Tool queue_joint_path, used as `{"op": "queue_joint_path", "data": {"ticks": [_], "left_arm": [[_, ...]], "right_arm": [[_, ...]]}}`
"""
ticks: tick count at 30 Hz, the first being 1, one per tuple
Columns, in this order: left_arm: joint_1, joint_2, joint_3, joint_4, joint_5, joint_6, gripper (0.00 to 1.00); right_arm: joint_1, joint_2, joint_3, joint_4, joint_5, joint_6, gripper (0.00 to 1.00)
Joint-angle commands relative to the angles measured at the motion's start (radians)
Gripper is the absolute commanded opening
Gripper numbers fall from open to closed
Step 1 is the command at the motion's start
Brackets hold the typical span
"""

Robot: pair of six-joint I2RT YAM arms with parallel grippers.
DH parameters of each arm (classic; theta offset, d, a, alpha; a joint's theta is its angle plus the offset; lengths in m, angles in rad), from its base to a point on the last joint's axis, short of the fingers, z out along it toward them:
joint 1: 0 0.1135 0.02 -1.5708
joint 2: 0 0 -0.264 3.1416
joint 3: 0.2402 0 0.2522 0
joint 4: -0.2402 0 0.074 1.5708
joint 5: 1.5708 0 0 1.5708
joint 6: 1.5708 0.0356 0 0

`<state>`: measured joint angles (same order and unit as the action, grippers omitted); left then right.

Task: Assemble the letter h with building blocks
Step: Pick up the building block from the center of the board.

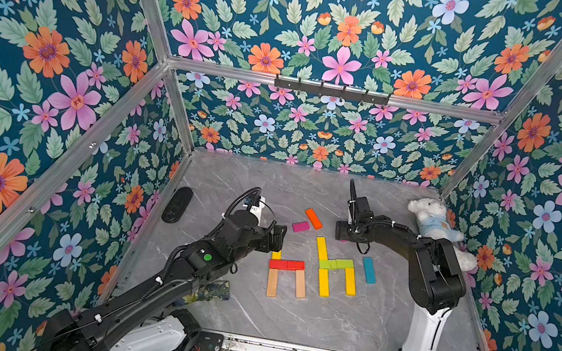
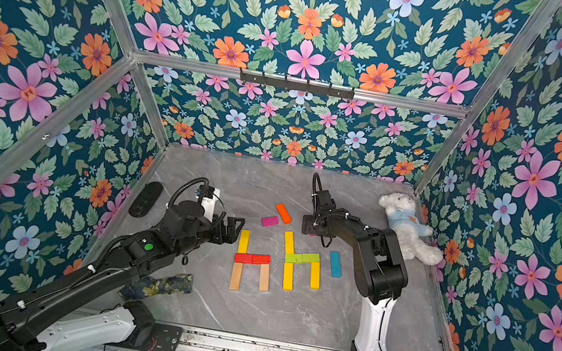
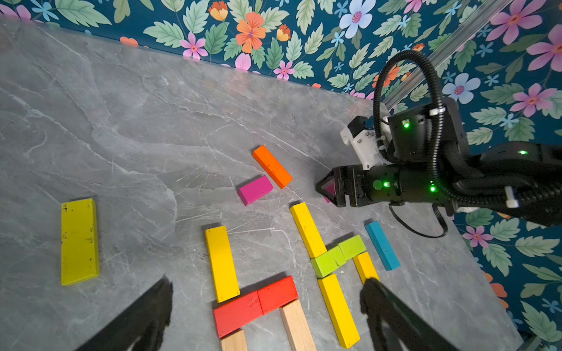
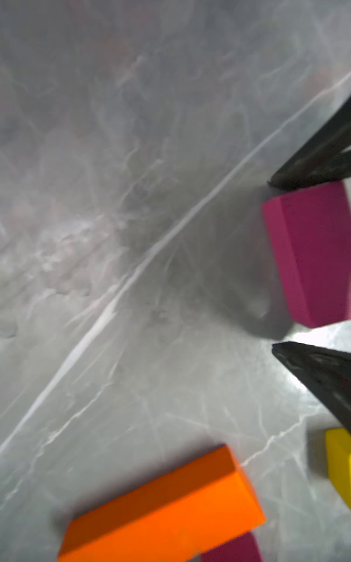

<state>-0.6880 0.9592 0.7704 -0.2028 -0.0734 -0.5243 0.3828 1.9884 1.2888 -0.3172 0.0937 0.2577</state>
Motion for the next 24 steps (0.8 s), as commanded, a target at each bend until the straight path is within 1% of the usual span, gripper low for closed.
{"op": "queue_joint_path", "data": {"ticks": [1, 5, 14, 20, 24], "left_arm": [[0.001, -0.007, 0.007, 0.005, 0.009, -0.006, 0.99], [0.001, 0.0, 0.011, 0.007, 0.012, -0.006, 0.99], [0.002, -0.015, 0.025, -0.023, -0.011, -0.009, 0.99], [0.001, -0.071, 0.051, -0.064, -0.049, 0.004, 0.99], [0.002, -0.112, 0.076, -0.104, -0.067, 0.015, 0.99]], "right_arm": [[0.0, -0.015, -0.036, -0.064, 0.019, 0.005, 0.81], [0.0, 0.005, -0.031, -0.055, 0.014, 0.003, 0.79], [0.0, 0.034, -0.008, -0.063, -0.003, -0.002, 0.67], [-0.002, -0.024, -0.008, -0.059, 0.061, 0.032, 0.6], [-0.001, -0.093, 0.021, -0.085, 0.066, 0.058, 0.56]]}}
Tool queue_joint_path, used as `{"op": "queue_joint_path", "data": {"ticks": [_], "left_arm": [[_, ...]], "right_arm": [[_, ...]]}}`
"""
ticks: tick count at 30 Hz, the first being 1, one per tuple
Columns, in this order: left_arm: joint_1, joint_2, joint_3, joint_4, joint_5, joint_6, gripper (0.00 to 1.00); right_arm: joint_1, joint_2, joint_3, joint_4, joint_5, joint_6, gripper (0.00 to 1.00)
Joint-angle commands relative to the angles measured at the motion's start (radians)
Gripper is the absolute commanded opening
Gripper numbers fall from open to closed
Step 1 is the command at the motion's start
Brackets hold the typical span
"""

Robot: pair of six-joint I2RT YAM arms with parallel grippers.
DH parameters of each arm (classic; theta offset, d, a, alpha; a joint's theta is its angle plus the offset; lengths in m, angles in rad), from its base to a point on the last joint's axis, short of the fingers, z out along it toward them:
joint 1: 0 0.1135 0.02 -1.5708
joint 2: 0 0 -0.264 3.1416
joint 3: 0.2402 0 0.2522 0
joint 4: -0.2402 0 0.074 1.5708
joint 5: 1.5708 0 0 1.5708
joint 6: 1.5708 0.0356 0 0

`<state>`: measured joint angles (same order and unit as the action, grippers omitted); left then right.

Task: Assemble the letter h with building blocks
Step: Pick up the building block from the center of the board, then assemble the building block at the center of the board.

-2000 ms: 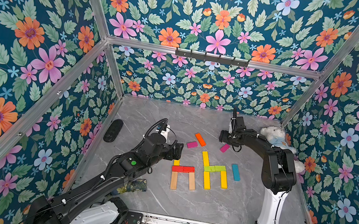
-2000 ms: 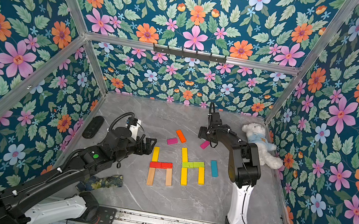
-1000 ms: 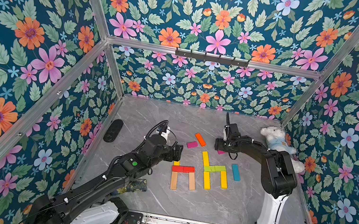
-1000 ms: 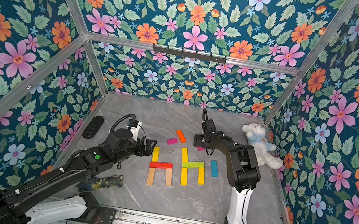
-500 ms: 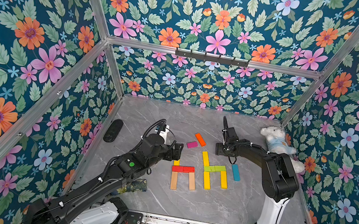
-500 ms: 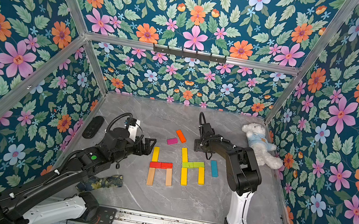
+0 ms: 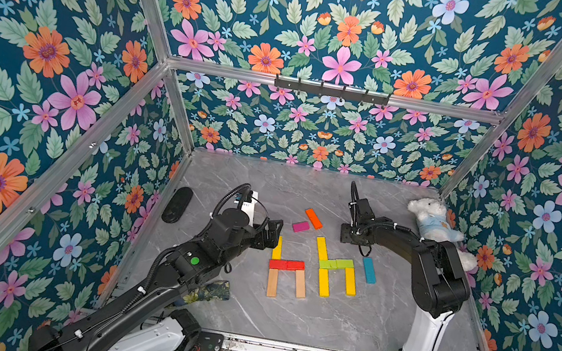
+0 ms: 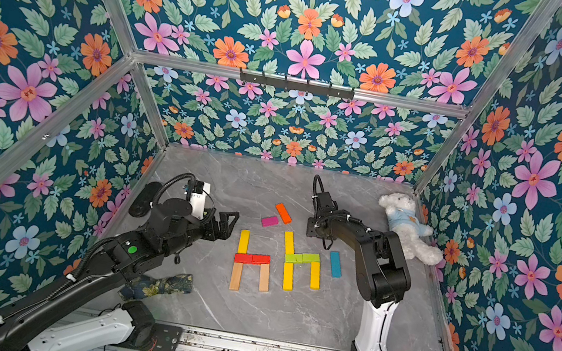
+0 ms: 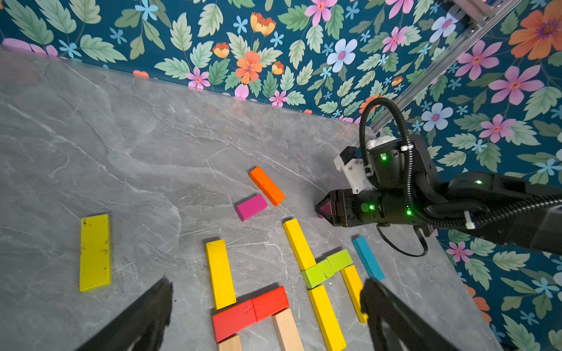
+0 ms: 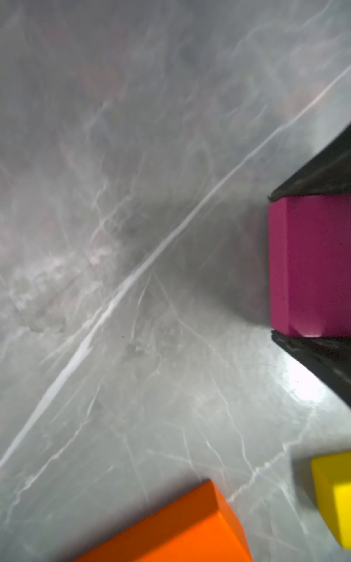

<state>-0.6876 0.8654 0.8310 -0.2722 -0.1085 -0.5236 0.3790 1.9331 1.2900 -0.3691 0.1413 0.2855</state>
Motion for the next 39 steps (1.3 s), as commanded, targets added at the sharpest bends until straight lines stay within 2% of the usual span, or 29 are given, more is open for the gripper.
{"op": "queue_joint_path", "data": {"ticks": [1, 6, 13, 17, 22, 26, 30, 39], "left_arm": [[0.001, -0.028, 0.024, -0.047, -0.04, 0.018, 0.99], [0.002, -0.101, 0.064, -0.11, -0.099, 0.033, 0.99], [0.0, -0.238, 0.082, -0.138, -0.132, 0.056, 0.99], [0.0, -0.29, 0.086, -0.16, -0.14, 0.061, 0.99], [0.0, -0.358, 0.076, -0.174, -0.132, 0.065, 0.99], [0.0, -0.396, 0.085, -0.186, -0.099, 0.068, 0.99], [0.0, -0.41, 0.106, -0.211, -0.076, 0.071, 0.99], [0.0, -0.445, 0.137, -0.262, -0.063, 0.082, 0.99]], "right_arm": [[0.004, -0.055, 0.029, -0.042, 0.023, 0.032, 0.55], [0.069, -0.145, 0.071, -0.129, 0.031, 0.061, 0.54], [0.335, -0.206, 0.143, -0.236, 0.102, 0.207, 0.54], [0.517, -0.145, 0.209, -0.28, 0.155, 0.34, 0.54], [0.68, -0.011, 0.324, -0.308, 0.199, 0.455, 0.54], [0.738, 0.1, 0.412, -0.293, 0.157, 0.506, 0.54], [0.78, 0.245, 0.575, -0.34, 0.148, 0.523, 0.54], [0.777, 0.516, 0.91, -0.463, 0.19, 0.553, 0.54]]}}
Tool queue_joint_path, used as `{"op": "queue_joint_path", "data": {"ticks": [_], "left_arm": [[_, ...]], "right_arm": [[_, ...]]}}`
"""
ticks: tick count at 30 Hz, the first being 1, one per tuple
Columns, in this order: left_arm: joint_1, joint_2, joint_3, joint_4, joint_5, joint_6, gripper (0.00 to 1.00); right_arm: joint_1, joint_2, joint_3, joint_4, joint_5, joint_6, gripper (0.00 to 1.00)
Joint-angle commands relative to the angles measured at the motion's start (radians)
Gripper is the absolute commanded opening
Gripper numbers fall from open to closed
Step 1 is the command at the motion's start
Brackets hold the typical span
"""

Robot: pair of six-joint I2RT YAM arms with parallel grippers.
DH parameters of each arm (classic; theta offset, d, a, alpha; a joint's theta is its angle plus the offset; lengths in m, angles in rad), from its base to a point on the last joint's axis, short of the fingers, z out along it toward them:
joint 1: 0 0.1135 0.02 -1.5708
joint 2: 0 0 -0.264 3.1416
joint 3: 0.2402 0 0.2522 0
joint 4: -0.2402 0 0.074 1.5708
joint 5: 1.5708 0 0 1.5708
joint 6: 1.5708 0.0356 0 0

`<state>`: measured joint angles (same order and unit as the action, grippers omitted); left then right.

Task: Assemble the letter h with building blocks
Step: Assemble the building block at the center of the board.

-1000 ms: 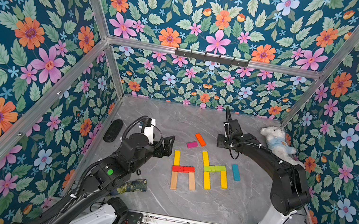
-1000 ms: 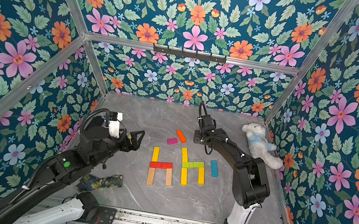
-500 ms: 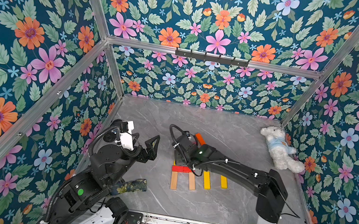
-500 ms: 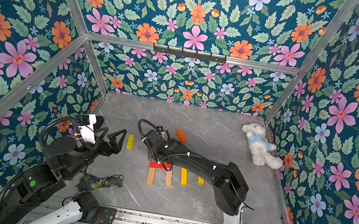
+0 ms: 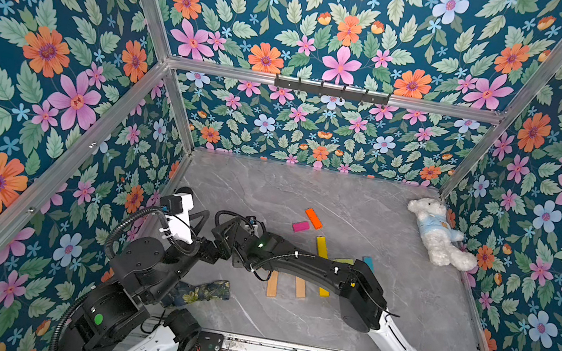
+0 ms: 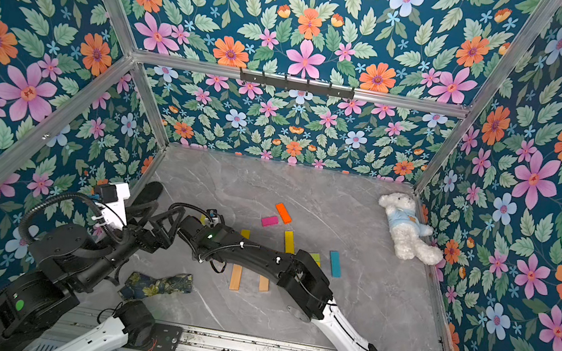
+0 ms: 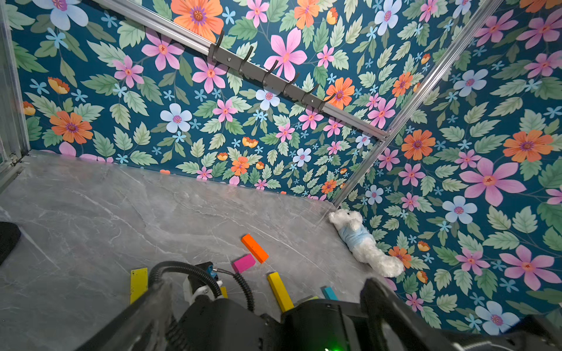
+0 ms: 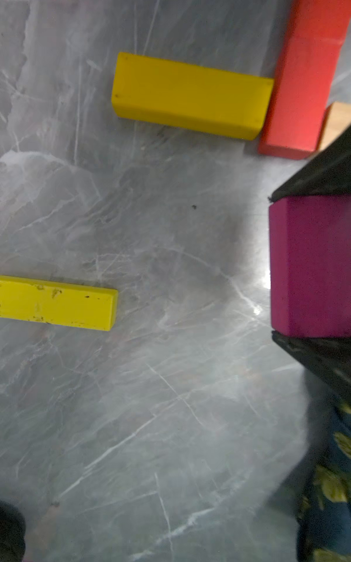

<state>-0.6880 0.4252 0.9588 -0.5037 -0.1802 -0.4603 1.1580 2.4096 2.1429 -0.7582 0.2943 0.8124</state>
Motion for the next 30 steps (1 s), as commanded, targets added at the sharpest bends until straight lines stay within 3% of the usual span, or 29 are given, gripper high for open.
{"op": "queue_joint_path", "data": {"ticks": [1, 10, 30], "left_arm": [[0.001, -0.005, 0.013, -0.037, 0.007, 0.018, 0.99], [0.001, -0.017, 0.035, -0.071, 0.007, 0.027, 0.99], [0.001, -0.023, 0.043, -0.091, -0.021, 0.048, 0.99]], "right_arm": [[-0.005, 0.063, 0.085, -0.08, 0.031, 0.027, 0.54], [-0.024, 0.227, 0.308, -0.13, 0.006, 0.043, 0.55], [-0.044, 0.331, 0.403, -0.053, -0.09, 0.013, 0.61]]}}
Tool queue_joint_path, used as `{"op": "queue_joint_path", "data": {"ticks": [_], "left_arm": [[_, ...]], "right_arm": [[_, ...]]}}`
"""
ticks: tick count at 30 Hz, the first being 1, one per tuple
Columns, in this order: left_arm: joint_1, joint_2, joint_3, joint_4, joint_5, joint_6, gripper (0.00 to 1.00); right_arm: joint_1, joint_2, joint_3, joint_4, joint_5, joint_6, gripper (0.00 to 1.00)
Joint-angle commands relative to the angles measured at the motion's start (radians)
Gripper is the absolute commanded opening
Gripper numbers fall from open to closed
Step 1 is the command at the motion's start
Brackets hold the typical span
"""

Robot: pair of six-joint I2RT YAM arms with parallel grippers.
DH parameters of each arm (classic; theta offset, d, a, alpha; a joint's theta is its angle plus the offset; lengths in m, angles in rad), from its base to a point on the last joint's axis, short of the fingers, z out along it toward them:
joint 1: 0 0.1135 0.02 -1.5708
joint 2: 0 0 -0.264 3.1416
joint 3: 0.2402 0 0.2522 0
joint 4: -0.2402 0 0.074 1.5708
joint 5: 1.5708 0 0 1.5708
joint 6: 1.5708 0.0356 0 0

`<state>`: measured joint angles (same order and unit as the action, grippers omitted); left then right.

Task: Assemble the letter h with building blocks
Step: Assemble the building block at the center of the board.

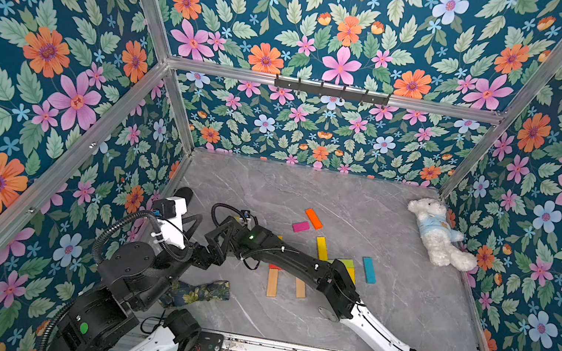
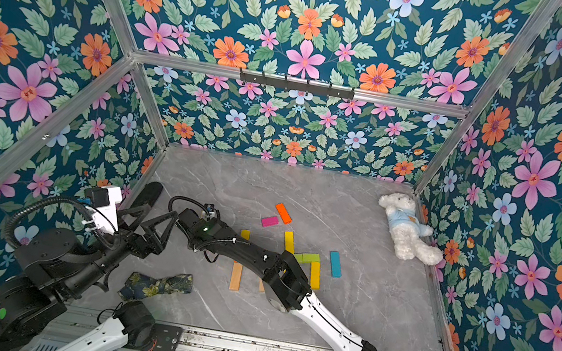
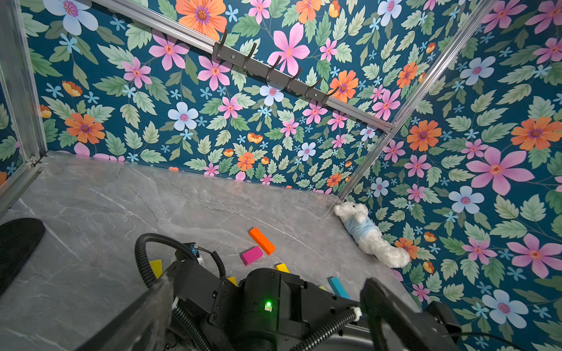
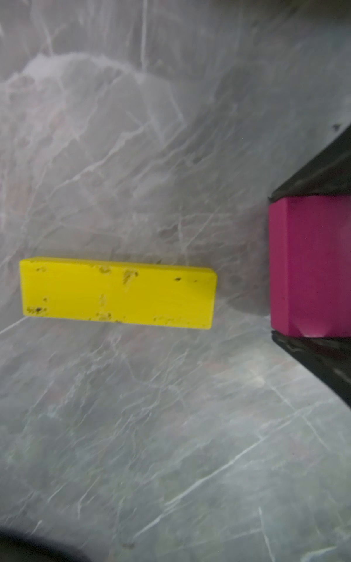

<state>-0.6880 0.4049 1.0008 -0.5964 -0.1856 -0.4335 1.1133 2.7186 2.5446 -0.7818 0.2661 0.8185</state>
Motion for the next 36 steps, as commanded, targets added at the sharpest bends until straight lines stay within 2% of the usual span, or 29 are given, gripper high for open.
{"op": "queue_joint_path", "data": {"ticks": [1, 4, 12, 18, 22, 25, 30, 32, 34, 36], "left_arm": [[0.001, -0.002, 0.001, 0.001, -0.017, 0.022, 0.99], [0.001, -0.004, 0.001, 0.0, -0.018, 0.024, 0.99], [0.001, -0.005, 0.01, -0.006, -0.022, 0.029, 0.99], [0.001, -0.006, 0.015, -0.009, -0.023, 0.029, 0.99], [0.001, -0.004, 0.017, -0.008, -0.024, 0.027, 0.99], [0.002, -0.003, 0.021, -0.008, -0.025, 0.028, 0.99], [0.001, -0.012, 0.015, -0.007, -0.038, 0.03, 0.99], [0.001, -0.013, 0.011, -0.008, -0.043, 0.032, 0.99], [0.001, -0.013, 0.01, -0.011, -0.045, 0.031, 0.99], [0.001, -0.011, 0.009, -0.014, -0.048, 0.03, 0.99]], "right_arm": [[0.0, 0.028, 0.006, -0.031, -0.062, 0.007, 0.62], [-0.002, 0.035, 0.017, -0.036, -0.059, 0.004, 0.63], [-0.004, 0.044, 0.028, -0.039, -0.061, -0.001, 0.72], [-0.005, 0.022, 0.015, 0.001, -0.038, -0.029, 0.74], [-0.016, -0.051, -0.024, 0.082, 0.013, -0.099, 0.72], [-0.012, -0.18, -0.146, 0.165, 0.087, -0.179, 0.68], [-0.009, -0.382, -0.44, 0.325, -0.029, -0.199, 0.5], [0.004, -0.381, -0.454, 0.303, -0.091, -0.193, 0.51], [0.02, -0.353, -0.419, 0.231, -0.109, -0.176, 0.58], [0.039, -0.348, -0.442, 0.249, -0.121, -0.175, 0.57]]}}
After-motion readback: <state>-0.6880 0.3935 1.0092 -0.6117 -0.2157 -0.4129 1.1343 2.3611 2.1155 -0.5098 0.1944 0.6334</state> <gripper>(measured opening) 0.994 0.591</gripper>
